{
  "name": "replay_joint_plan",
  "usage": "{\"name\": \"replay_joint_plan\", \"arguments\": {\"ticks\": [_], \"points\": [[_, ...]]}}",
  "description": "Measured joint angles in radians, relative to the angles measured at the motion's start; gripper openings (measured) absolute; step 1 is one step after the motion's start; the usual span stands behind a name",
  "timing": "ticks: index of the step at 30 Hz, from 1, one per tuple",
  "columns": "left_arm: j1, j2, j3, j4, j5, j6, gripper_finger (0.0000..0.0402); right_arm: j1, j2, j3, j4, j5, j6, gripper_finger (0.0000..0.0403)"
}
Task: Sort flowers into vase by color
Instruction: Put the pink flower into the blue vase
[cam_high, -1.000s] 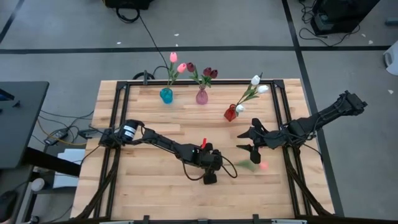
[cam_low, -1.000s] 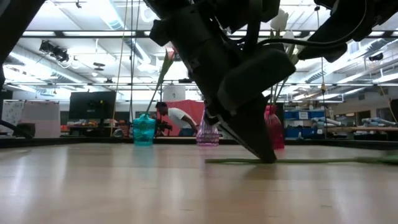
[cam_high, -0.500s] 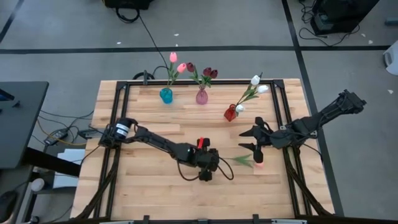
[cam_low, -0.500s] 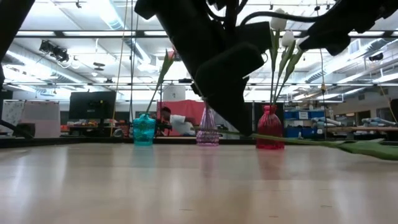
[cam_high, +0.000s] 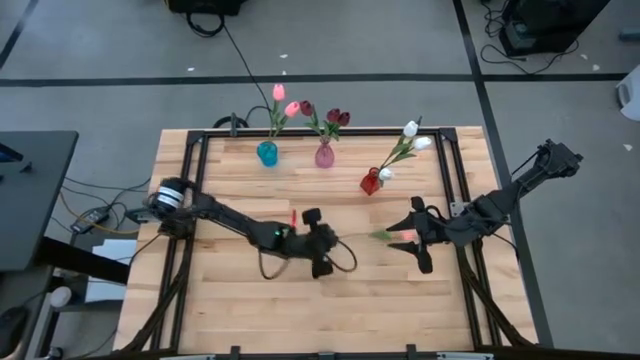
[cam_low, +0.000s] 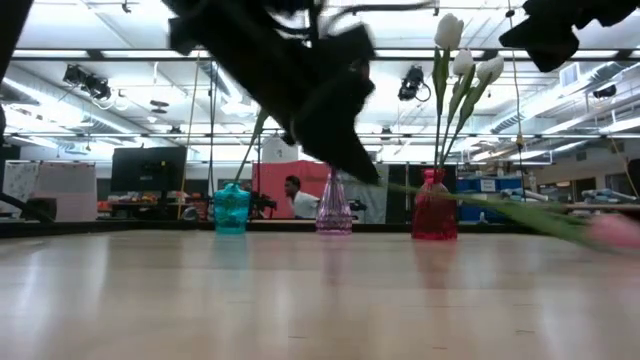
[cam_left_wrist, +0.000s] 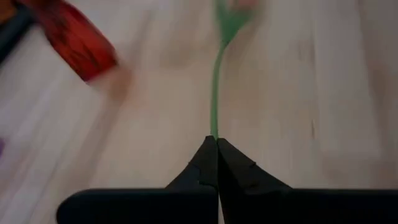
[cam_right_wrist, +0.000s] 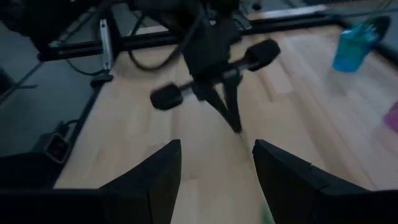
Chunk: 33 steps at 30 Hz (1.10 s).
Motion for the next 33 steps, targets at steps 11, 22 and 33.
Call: {"name": "replay_joint_plan", "arguments": {"ticks": [11, 22, 33], "points": [[0.005, -0.323, -0.359, 0.321, -0.11, -0.032, 0.0, 0.027, 0.011, 0.0, 0.107, 0.086, -0.102, 0.0204], [0.089, -0.205, -0.198, 0.185, 0.166, -0.139, 0.0029, -0.025, 0.068, 0.0, 0.172, 0.072, -0.14, 0.0204], [0.16, 0.129, 0.213, -0.199, 0.274, -0.099, 0.0159, -0.051, 0.073, 0.0, 0.176, 0.076, -0.149, 0.0204]]}}
